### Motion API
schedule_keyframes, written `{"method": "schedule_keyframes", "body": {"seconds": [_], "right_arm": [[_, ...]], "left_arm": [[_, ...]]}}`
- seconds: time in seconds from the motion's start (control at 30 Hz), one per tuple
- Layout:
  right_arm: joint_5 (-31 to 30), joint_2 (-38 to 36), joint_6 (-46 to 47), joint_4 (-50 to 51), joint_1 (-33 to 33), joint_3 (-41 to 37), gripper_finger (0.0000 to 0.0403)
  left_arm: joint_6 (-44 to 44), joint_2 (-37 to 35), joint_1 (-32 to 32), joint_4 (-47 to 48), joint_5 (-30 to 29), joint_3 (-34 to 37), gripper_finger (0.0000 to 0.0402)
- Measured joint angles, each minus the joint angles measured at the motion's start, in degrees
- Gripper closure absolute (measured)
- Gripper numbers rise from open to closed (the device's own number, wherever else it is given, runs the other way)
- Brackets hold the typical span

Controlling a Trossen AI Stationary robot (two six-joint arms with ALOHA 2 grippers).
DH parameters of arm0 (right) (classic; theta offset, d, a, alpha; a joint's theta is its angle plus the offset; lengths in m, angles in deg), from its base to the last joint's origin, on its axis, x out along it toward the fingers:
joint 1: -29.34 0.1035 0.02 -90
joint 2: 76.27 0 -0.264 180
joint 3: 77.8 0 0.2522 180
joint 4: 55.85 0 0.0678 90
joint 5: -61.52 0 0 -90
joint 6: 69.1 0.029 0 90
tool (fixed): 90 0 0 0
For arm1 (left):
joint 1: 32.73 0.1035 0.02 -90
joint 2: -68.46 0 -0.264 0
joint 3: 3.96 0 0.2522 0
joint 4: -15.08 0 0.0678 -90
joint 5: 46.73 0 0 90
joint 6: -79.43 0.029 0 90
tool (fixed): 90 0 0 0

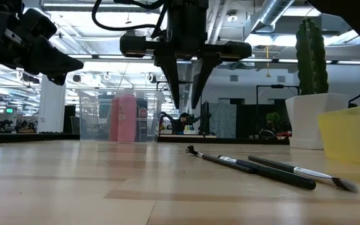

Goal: Pick & Place Paint Supplies
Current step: Put the brow brush into the yellow bin

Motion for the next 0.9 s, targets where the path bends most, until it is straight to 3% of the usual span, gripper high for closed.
{"method": "schedule_keyframes", "body": {"seconds": [0.23,0.37,0.67,0.9], "right_arm": [[2.61,0.03,3.41,-1.36,-0.2,-5.23,0.0228],[2.77,0.03,5.59,-3.5,-0.15,-6.65,0.0209],[2.51,0.03,5.53,-4.76,-0.39,-6.82,0.0219],[4.8,0.03,5.54,-10.29,-0.47,-12.27,0.0236]], "left_arm": [[0.0,2.8,0.02,-0.03,0.02,0.0,0.0401],[0.0,3.94,0.02,-0.08,0.03,0.0,0.0401],[0.0,4.91,0.02,-0.14,0.07,-0.04,0.0401],[0.0,4.91,0.02,-0.14,0.26,-0.04,0.0401]]}}
